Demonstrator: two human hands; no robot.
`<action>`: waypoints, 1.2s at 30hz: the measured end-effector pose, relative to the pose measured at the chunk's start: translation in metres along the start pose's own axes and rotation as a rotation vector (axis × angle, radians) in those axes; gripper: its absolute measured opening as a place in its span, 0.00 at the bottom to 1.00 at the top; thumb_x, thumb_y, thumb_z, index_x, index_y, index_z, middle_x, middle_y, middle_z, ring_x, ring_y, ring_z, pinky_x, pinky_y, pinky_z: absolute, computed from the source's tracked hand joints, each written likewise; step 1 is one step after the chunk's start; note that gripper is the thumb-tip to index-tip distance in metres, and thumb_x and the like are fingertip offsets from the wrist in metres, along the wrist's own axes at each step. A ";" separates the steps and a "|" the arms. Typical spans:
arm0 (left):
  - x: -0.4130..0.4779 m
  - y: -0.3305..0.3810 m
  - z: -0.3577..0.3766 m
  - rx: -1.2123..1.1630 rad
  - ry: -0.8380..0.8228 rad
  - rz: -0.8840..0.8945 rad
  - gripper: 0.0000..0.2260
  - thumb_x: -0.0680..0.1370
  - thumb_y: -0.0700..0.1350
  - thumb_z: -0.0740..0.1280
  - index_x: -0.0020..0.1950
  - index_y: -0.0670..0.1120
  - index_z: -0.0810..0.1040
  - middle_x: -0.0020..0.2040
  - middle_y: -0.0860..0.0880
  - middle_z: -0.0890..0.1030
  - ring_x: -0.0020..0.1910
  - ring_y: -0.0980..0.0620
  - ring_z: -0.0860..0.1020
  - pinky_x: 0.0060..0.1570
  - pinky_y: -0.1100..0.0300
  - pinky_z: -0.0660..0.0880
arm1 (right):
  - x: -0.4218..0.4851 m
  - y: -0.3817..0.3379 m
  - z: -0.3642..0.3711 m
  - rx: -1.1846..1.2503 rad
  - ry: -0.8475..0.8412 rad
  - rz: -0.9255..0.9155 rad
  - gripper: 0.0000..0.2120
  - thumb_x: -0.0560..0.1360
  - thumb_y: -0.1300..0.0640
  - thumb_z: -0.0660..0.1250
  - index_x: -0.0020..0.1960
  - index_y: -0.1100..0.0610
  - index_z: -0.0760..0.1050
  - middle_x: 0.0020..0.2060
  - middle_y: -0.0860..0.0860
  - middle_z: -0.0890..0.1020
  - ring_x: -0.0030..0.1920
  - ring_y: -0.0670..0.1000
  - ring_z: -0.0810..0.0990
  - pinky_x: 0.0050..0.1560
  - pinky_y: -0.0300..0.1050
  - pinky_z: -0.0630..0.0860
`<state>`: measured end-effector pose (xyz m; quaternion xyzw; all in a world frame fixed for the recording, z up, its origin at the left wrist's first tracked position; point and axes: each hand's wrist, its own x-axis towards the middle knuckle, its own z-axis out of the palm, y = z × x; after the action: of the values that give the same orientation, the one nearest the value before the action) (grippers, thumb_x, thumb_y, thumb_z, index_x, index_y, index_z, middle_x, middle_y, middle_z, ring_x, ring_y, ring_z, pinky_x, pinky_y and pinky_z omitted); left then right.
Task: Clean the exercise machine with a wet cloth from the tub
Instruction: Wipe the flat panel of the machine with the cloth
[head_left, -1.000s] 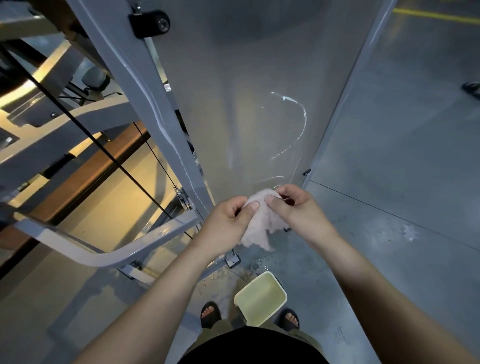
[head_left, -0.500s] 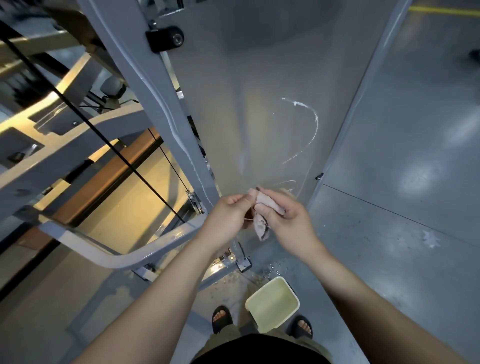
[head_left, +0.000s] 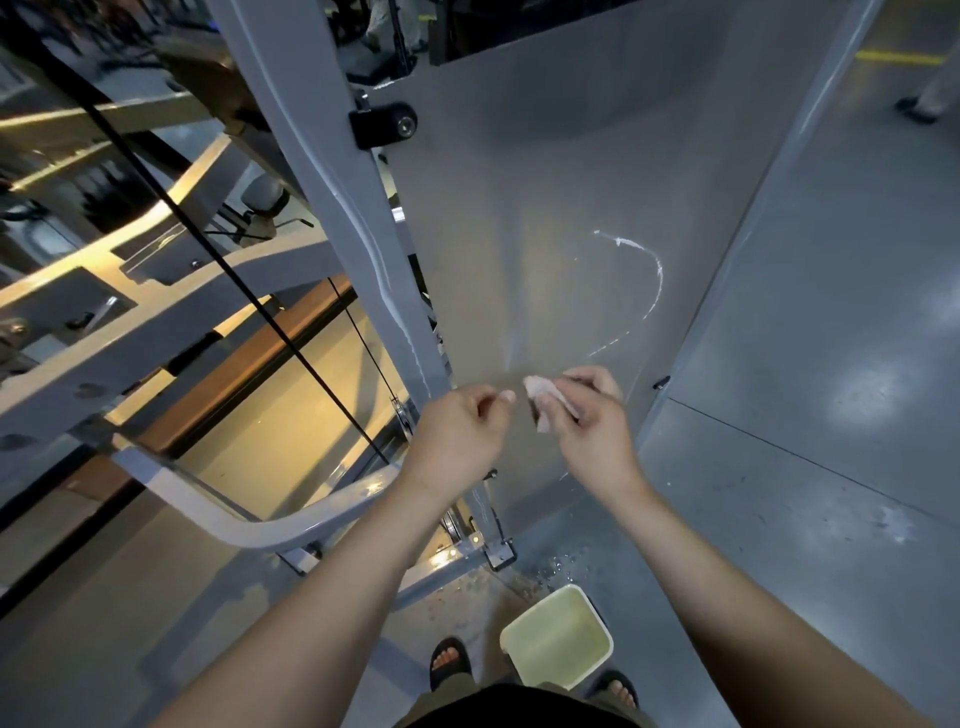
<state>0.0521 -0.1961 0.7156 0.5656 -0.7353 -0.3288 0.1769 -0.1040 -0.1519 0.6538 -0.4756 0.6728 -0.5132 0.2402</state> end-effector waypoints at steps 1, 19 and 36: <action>-0.002 0.001 -0.001 0.014 -0.013 0.009 0.13 0.84 0.54 0.62 0.62 0.49 0.80 0.45 0.54 0.81 0.43 0.54 0.79 0.44 0.61 0.72 | 0.006 0.000 -0.001 -0.024 0.029 -0.011 0.05 0.79 0.60 0.70 0.46 0.57 0.84 0.52 0.50 0.73 0.52 0.40 0.77 0.54 0.30 0.69; 0.002 -0.013 0.006 0.044 -0.145 -0.002 0.42 0.82 0.48 0.63 0.82 0.51 0.32 0.83 0.52 0.51 0.68 0.50 0.74 0.67 0.49 0.74 | 0.053 0.030 0.040 -0.387 -0.074 -0.385 0.08 0.78 0.62 0.63 0.53 0.60 0.81 0.43 0.58 0.76 0.43 0.62 0.79 0.43 0.52 0.78; -0.007 0.001 -0.005 0.301 0.147 0.471 0.18 0.77 0.36 0.65 0.68 0.40 0.78 0.74 0.42 0.69 0.78 0.44 0.63 0.76 0.56 0.61 | 0.057 0.013 0.007 -0.162 0.297 -0.237 0.05 0.82 0.59 0.66 0.53 0.61 0.76 0.49 0.55 0.78 0.48 0.52 0.74 0.50 0.44 0.70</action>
<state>0.0564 -0.1910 0.7202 0.4213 -0.8723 -0.1238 0.2151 -0.1282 -0.2057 0.6490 -0.4882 0.6795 -0.5464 0.0372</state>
